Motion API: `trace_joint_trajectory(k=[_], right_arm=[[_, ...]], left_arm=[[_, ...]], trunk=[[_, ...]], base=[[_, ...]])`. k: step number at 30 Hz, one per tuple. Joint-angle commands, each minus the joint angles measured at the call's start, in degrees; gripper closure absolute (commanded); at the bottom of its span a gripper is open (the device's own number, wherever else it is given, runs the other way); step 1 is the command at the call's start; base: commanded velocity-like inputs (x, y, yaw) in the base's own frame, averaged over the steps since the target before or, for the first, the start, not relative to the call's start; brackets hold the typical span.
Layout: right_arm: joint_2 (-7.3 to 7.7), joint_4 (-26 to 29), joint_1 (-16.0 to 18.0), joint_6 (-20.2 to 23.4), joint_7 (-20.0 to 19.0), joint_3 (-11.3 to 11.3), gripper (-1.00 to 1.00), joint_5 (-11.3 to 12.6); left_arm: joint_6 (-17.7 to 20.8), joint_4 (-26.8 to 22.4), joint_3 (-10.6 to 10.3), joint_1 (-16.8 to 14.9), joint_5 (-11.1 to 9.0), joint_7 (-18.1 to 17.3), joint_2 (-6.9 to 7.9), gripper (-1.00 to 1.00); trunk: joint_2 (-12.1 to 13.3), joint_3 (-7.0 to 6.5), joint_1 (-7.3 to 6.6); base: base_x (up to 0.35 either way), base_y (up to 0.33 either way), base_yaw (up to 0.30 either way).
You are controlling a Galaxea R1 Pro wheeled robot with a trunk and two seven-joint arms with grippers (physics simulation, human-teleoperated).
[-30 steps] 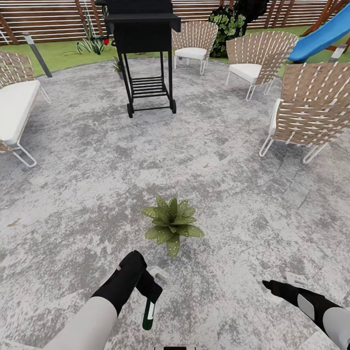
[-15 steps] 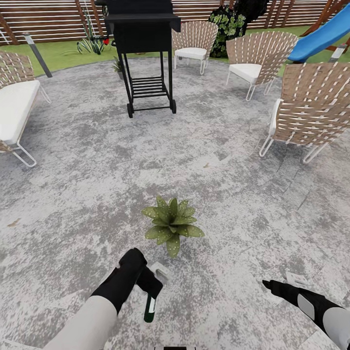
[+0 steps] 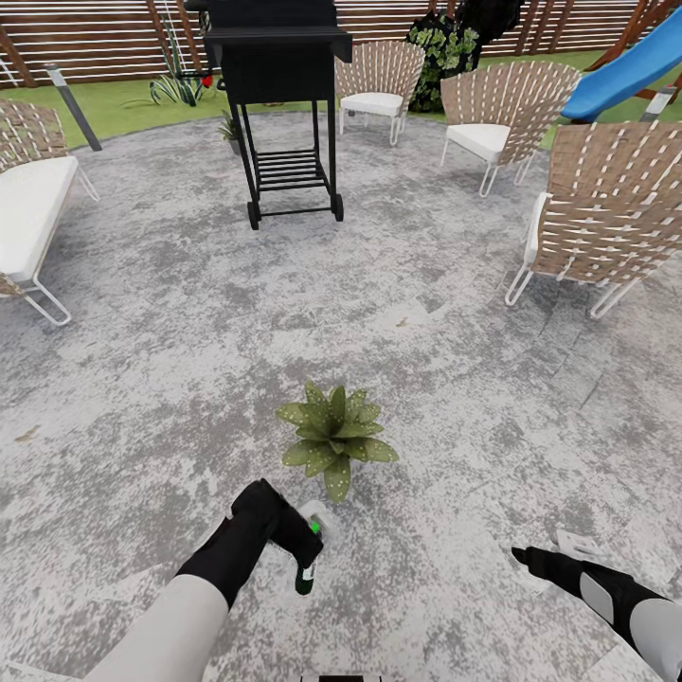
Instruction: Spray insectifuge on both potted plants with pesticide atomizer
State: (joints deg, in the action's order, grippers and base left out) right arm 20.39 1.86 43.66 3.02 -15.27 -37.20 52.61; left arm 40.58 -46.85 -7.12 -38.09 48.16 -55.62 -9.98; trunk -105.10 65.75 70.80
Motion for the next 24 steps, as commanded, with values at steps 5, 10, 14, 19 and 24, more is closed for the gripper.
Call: trace_joint_trajectory(k=[5, 10, 14, 19, 24], right_arm=[[0.41, 13.1, 0.0, 0.4, -0.1, -0.5, -1.00, -5.0], [0.37, 28.7, 0.0, 2.0, -0.3, -0.2, -1.00, -18.0], [0.36, 32.6, 0.0, 4.3, -9.8, -0.1, -1.00, -19.6], [0.35, 33.2, 0.1, 4.8, -25.4, 0.0, -1.00, -19.9], [0.31, 33.3, 0.6, 4.8, -32.2, 0.0, -1.00, -19.9]], left_arm=[[-2.6, -1.1, -2.2, -0.1, 0.5, -0.5, -0.02, 1.00], [-8.0, -1.3, -3.6, -0.1, 0.8, -4.0, -0.01, 1.00], [-11.7, -1.3, -3.8, -0.1, 1.0, -6.6, 1.35, 1.00], [-18.1, -1.3, -3.8, -0.1, 1.1, -12.1, 3.84, 1.00], [-23.6, -1.3, -3.7, -0.4, 1.1, -18.3, 6.41, 1.00]], trunk=[[0.0, 0.04, 0.00], [0.0, 0.04, 0.00], [0.0, 0.04, 0.00], [0.0, 0.04, 0.00], [0.0, 0.04, 0.00]], base=[[0.000, 0.000, 0.000], [0.000, 0.000, 0.000], [0.000, 0.000, 0.000], [0.000, 0.000, 0.000], [0.000, 0.000, 0.000]])
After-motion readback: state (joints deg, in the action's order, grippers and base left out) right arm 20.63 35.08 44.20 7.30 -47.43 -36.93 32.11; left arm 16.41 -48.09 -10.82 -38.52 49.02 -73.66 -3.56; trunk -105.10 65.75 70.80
